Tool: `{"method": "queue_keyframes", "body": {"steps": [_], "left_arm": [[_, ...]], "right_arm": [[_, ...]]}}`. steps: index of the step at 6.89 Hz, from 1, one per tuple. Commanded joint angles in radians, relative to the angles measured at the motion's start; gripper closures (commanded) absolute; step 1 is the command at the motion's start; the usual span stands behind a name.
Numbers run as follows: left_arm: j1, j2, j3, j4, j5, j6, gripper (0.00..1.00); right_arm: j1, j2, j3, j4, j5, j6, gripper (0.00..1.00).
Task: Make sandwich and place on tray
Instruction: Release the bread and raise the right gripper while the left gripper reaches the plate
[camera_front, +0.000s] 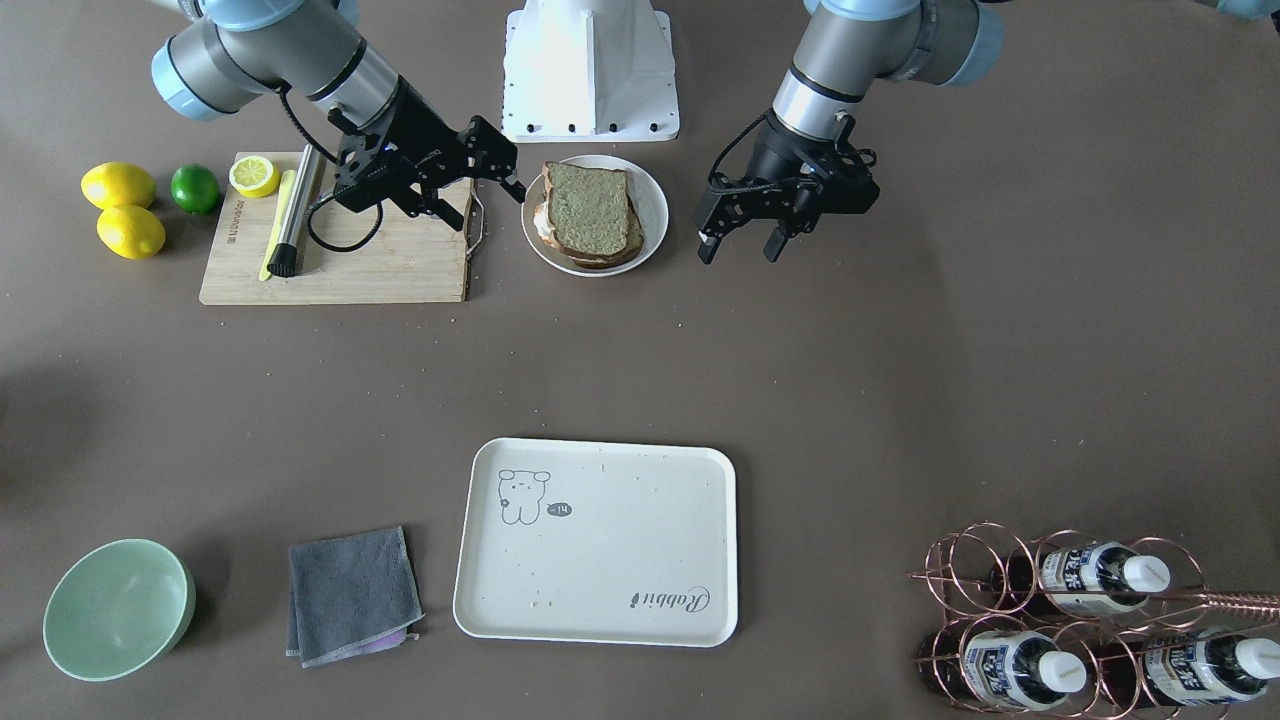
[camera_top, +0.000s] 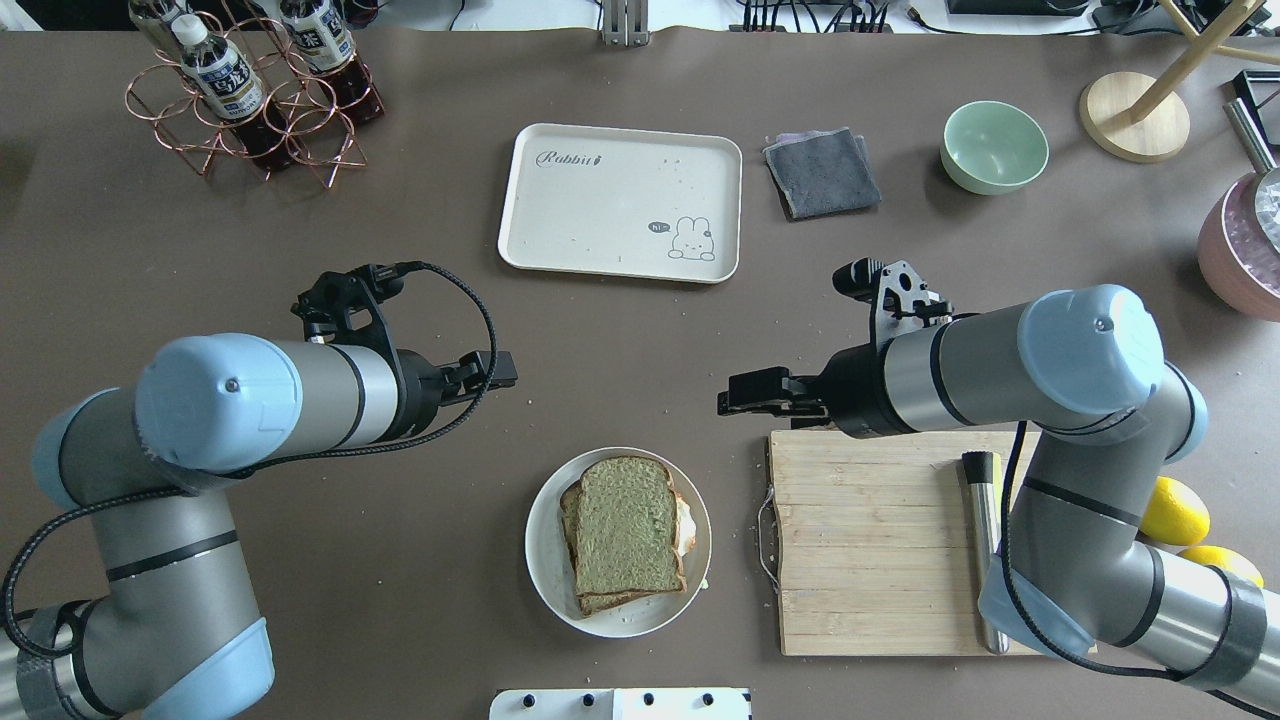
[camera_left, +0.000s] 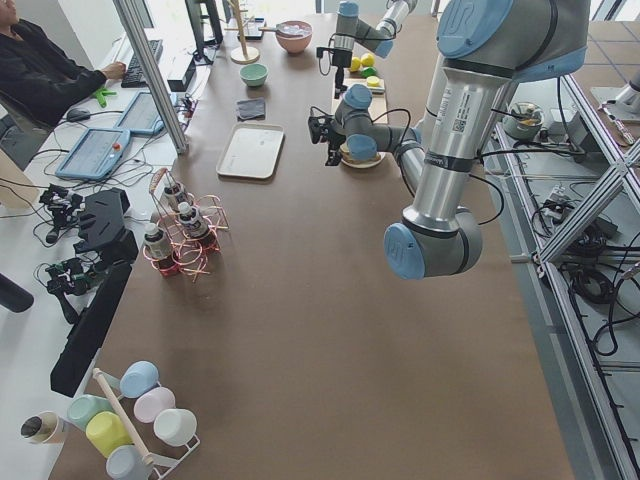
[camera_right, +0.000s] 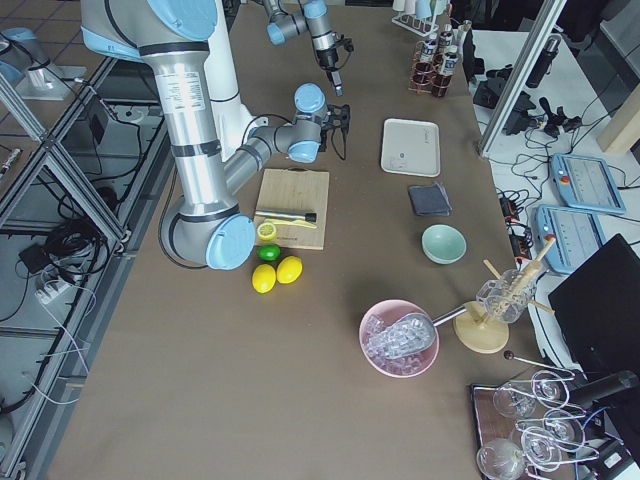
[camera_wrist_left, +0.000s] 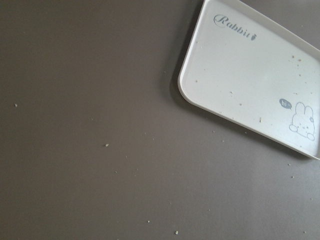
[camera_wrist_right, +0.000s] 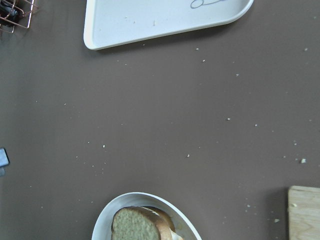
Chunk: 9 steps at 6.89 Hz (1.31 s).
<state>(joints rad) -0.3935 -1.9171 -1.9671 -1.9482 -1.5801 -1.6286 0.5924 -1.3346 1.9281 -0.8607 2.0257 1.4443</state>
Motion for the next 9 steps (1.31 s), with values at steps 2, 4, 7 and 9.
{"method": "queue_keyframes", "body": {"steps": [2, 4, 7, 9], "left_arm": [[0.198, -0.008, 0.013, -0.002, 0.172, -0.087, 0.26], [0.219, -0.002, 0.039, -0.002, 0.175, -0.100, 0.45], [0.235, -0.006, 0.070, -0.005, 0.178, -0.100, 0.48], [0.268, -0.008, 0.080, -0.006, 0.215, -0.097, 0.60]], "right_arm": [[0.179, -0.050, -0.006, -0.001, 0.178, -0.012, 0.00], [0.228, -0.067, -0.014, 0.002, 0.232, -0.015, 0.00], [0.228, -0.067, -0.024, 0.002, 0.226, -0.015, 0.00], [0.230, -0.067, -0.024, 0.002, 0.225, -0.015, 0.00]]}}
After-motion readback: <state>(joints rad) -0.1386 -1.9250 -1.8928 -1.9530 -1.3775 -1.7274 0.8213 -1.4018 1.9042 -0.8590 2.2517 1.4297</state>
